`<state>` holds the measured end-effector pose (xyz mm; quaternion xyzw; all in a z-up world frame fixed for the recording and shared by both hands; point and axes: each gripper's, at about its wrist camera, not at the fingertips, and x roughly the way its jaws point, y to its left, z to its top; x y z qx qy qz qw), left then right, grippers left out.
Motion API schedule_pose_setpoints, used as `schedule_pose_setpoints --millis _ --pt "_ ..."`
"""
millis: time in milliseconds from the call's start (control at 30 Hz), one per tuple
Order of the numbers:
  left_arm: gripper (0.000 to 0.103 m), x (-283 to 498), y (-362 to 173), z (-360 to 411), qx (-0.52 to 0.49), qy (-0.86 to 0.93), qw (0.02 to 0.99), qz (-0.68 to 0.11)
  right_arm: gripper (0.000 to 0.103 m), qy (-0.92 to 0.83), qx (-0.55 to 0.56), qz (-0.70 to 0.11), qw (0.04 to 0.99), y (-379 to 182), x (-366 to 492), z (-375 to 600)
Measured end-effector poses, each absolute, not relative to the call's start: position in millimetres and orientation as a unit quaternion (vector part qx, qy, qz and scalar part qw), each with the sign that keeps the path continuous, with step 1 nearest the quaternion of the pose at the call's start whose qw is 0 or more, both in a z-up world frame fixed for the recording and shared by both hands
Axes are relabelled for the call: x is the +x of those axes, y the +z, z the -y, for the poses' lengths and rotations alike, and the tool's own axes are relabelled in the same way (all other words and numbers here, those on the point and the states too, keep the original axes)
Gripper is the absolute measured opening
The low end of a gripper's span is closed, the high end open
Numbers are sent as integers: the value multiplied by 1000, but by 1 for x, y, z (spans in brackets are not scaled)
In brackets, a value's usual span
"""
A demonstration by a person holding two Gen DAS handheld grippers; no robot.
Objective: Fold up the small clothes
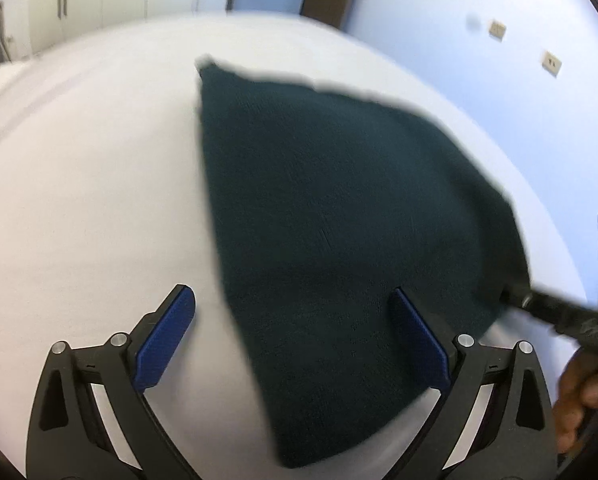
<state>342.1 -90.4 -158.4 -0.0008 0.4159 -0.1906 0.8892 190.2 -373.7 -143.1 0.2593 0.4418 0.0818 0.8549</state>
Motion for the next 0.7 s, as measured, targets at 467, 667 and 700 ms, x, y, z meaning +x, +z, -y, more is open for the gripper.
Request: schedule_pose_setpoints --millis 467,667,700 --pt "103 424 -171 111 48 -159 895 -413 0 125 345 -421 830 -170 176 419" --pt "103 429 -194 96 -12 -193 882 -429 0 133 372 -409 823 -168 166 425" --pt "103 426 -191 95 -9 -192 883 -427 0 128 375 -407 823 -164 161 428"
